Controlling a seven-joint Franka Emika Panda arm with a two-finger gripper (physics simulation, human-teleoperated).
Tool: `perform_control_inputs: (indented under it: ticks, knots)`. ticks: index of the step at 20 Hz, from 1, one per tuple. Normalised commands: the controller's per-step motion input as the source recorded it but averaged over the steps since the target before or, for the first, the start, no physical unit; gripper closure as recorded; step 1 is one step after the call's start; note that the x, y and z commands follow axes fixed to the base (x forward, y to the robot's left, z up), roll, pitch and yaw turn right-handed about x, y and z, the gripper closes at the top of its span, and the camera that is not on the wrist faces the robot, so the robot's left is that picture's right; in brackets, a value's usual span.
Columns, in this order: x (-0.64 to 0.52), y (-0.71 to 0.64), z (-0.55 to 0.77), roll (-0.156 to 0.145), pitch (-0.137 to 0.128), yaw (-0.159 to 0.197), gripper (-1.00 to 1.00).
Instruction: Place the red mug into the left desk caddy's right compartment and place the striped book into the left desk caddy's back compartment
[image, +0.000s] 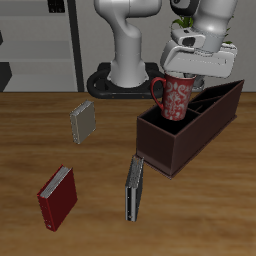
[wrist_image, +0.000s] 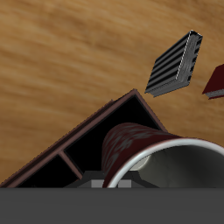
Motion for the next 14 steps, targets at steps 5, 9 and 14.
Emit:
perform_control_inputs:
  ticks: [5,9,14]
  knots:
    - [0.09,0.01,-0.21,0.003,0.071,-0.015,1.0]
    - [0.05,0.0,-0.17,0.01,0.078,0.002,-1.0]
    - [0.0,0.01,-0.01,0.003,0.021,-0.011,-1.0]
